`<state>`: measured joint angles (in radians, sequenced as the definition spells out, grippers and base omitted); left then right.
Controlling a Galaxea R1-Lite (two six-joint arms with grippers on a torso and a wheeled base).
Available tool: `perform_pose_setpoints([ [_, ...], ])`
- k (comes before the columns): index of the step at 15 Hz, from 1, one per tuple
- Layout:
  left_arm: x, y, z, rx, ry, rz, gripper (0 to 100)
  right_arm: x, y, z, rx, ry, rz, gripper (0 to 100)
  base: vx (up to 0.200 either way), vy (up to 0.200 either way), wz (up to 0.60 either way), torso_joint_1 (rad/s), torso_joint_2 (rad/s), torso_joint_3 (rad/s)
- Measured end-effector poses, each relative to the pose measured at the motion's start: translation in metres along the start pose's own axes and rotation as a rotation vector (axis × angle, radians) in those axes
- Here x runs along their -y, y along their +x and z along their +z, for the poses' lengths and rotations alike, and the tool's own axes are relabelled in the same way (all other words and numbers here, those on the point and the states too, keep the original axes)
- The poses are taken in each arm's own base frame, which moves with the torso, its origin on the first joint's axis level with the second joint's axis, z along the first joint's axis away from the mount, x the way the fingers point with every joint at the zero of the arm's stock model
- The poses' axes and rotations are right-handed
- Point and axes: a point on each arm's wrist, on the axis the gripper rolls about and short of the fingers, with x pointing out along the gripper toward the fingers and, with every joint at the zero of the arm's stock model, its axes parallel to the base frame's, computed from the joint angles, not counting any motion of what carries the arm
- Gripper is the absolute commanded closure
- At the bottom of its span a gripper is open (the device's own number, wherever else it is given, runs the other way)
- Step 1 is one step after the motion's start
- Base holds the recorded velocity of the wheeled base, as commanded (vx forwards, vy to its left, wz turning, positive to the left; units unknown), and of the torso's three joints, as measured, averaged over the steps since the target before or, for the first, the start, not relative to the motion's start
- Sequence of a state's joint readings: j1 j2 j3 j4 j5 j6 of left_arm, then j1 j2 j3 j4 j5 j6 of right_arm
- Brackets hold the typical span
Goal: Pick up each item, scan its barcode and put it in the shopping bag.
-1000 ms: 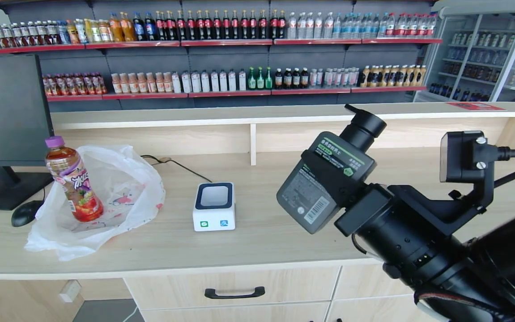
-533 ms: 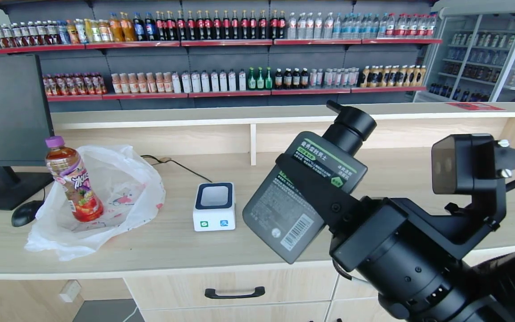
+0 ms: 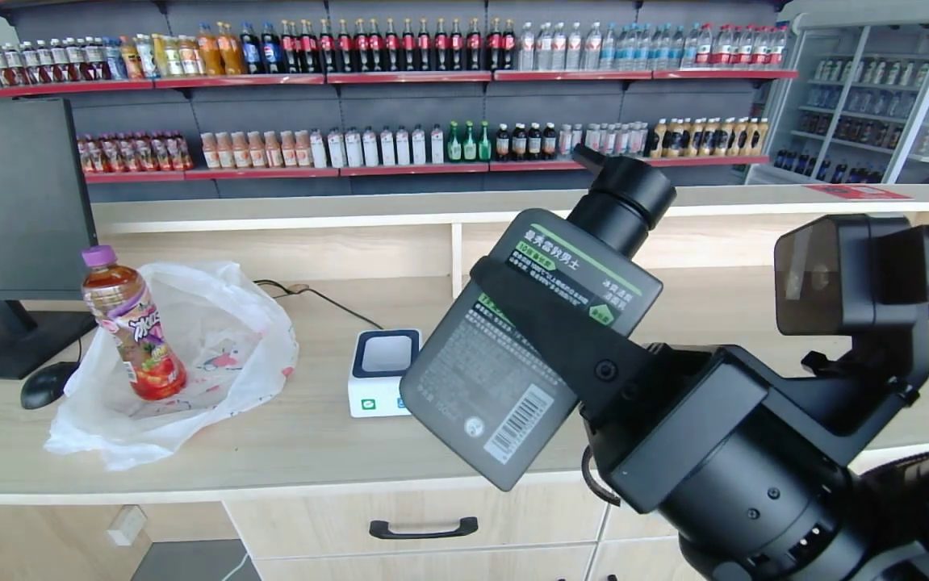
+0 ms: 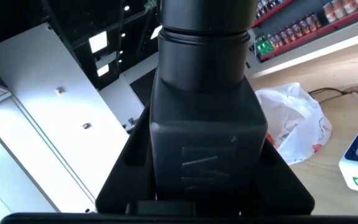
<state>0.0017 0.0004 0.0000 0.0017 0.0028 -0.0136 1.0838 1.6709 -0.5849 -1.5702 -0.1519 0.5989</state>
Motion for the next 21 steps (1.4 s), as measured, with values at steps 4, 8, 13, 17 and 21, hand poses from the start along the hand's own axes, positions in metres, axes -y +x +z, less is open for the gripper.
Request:
perform_pose_setpoints([
  [4,0.0000,0.0000,0.0000,0.000,0.000,-0.001,0,-0.0035,0.0002,0.0056,0.017,0.007,0.015,100,0.000,0.000,0.00,0.000,0.00,0.000],
  [8,0.0000,0.0000,0.0000,0.000,0.000,-0.001,0,-0.0062,-0.0015,0.0091,0.025,0.010,0.023,100,0.000,0.000,0.00,0.000,0.00,0.000],
  [13,0.0000,0.0000,0.0000,0.000,-0.001,0.000,0,-0.0072,-0.0029,0.0109,0.028,0.010,0.025,100,0.000,0.000,0.00,0.000,0.00,0.000],
  [17,0.0000,0.0000,0.0000,0.000,-0.001,0.000,0,-0.0072,-0.0033,0.0111,0.028,0.010,0.025,100,0.000,0.000,0.00,0.000,0.00,0.000],
  [21,0.0000,0.0000,0.0000,0.000,-0.001,-0.001,0,-0.0070,-0.0034,0.0107,0.027,0.010,0.024,100,0.000,0.000,0.00,0.000,0.00,0.000],
])
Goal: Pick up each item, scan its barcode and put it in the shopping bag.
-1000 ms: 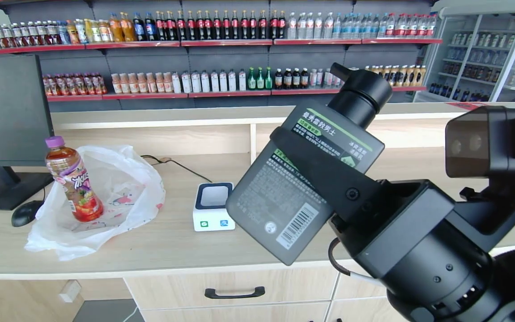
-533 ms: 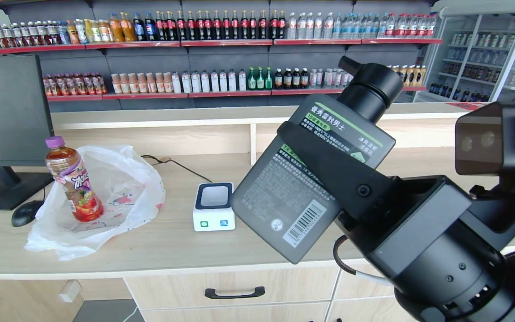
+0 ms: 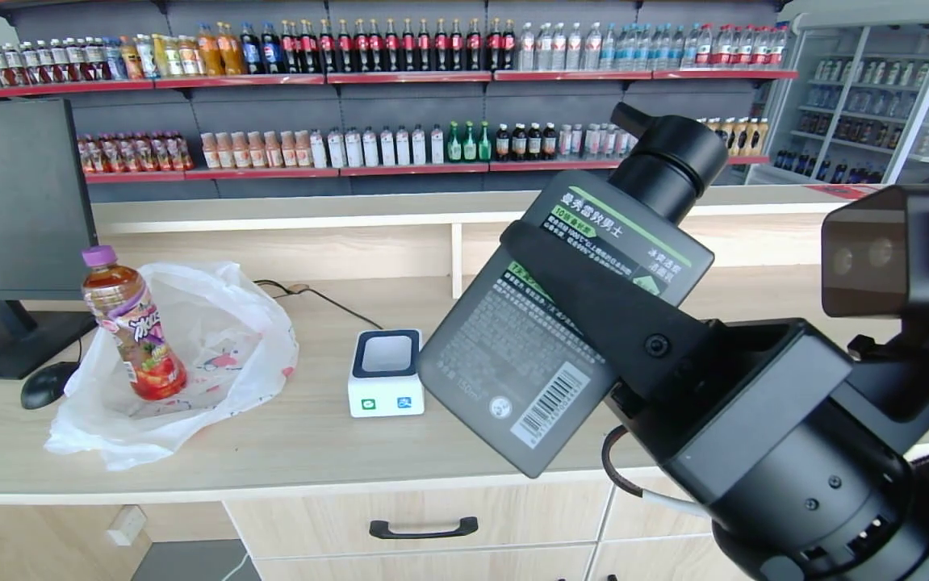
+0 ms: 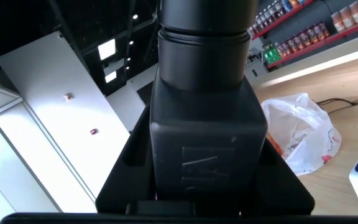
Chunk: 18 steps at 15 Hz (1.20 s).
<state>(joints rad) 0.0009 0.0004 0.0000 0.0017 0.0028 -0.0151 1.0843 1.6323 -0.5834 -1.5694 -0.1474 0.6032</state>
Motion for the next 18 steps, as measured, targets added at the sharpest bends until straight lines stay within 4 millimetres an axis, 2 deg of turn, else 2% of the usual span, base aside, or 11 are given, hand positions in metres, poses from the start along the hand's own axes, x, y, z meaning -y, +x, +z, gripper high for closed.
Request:
perform_pose_setpoints([
  [10,0.000,0.000,0.000,0.000,0.000,0.000,0,0.013,-0.007,-0.007,-0.041,-0.060,-0.048,100,0.000,0.000,0.00,0.000,0.00,0.000],
  [14,0.000,0.000,0.000,0.000,0.001,0.000,0,0.039,-0.005,-0.009,-0.054,-0.192,-0.131,100,0.000,0.000,0.00,0.000,0.00,0.000],
  [18,0.000,0.000,0.000,0.000,0.001,0.000,0,0.078,-0.013,-0.008,-0.105,-0.449,-0.266,100,0.000,0.000,0.00,0.000,0.00,0.000],
])
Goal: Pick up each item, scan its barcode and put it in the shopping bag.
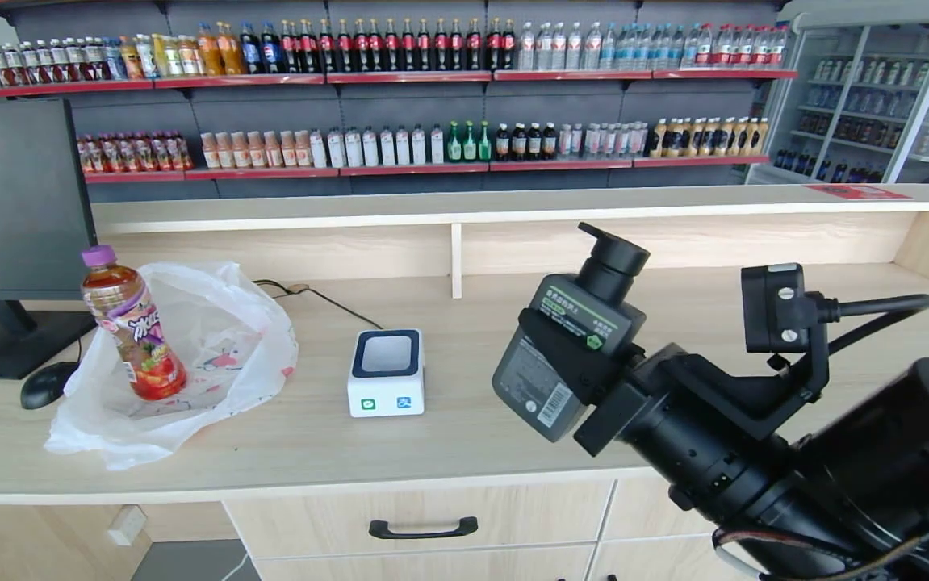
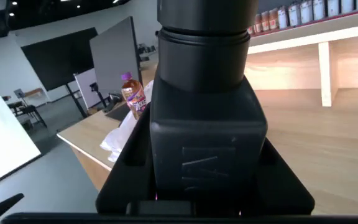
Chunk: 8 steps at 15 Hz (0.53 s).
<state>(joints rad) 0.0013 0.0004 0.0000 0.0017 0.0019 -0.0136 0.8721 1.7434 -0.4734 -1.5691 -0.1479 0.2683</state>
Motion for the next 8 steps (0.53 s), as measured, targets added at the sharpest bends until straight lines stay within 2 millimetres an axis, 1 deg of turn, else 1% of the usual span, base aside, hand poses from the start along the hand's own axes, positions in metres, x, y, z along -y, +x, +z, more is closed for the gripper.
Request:
perform_pose_setpoints([
  [2,0.000,0.000,0.000,0.000,0.001,0.000,0,0.013,0.000,-0.006,-0.025,-0.080,-0.048,100,0.000,0.000,0.00,0.000,0.00,0.000],
  [5,0.000,0.000,0.000,0.000,0.001,0.000,0,0.028,-0.001,-0.011,-0.054,-0.211,-0.097,100,0.000,0.000,0.00,0.000,0.00,0.000],
  [8,0.000,0.000,0.000,0.000,0.007,0.000,0,0.053,-0.004,-0.014,-0.088,-0.298,-0.185,100,0.000,0.000,0.00,0.000,0.00,0.000],
])
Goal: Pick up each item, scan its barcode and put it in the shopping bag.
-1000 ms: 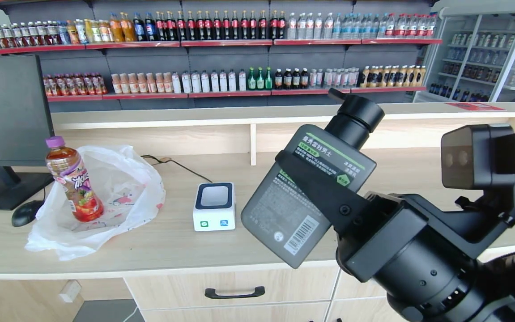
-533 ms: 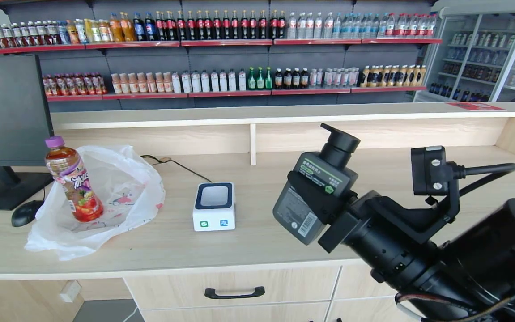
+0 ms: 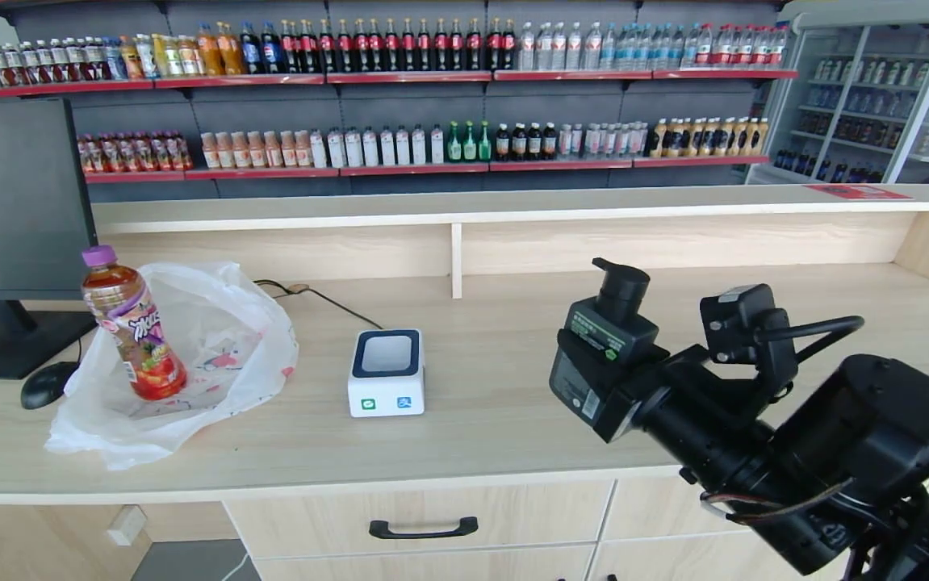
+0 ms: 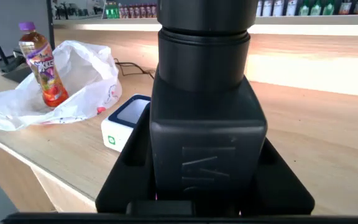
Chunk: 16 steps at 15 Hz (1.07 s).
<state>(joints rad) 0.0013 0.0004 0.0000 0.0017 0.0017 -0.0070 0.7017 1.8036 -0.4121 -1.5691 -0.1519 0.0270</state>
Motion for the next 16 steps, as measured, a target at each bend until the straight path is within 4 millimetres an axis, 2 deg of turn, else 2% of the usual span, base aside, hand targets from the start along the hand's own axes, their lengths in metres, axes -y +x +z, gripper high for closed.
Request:
perform_pose_setpoints([
  [2,0.000,0.000,0.000,0.000,0.000,0.000,0,0.015,0.005,-0.002,-0.003,-0.038,-0.057,100,0.000,0.000,0.00,0.000,0.00,0.000],
  [8,0.000,0.000,0.000,0.000,0.000,-0.001,0,0.024,0.011,-0.006,-0.007,-0.050,-0.089,100,0.000,0.000,0.00,0.000,0.00,0.000],
  [16,0.000,0.000,0.000,-0.001,0.001,-0.001,0,0.026,0.009,-0.002,0.001,-0.051,-0.097,100,0.000,0.200,0.00,0.004,0.00,0.001],
])
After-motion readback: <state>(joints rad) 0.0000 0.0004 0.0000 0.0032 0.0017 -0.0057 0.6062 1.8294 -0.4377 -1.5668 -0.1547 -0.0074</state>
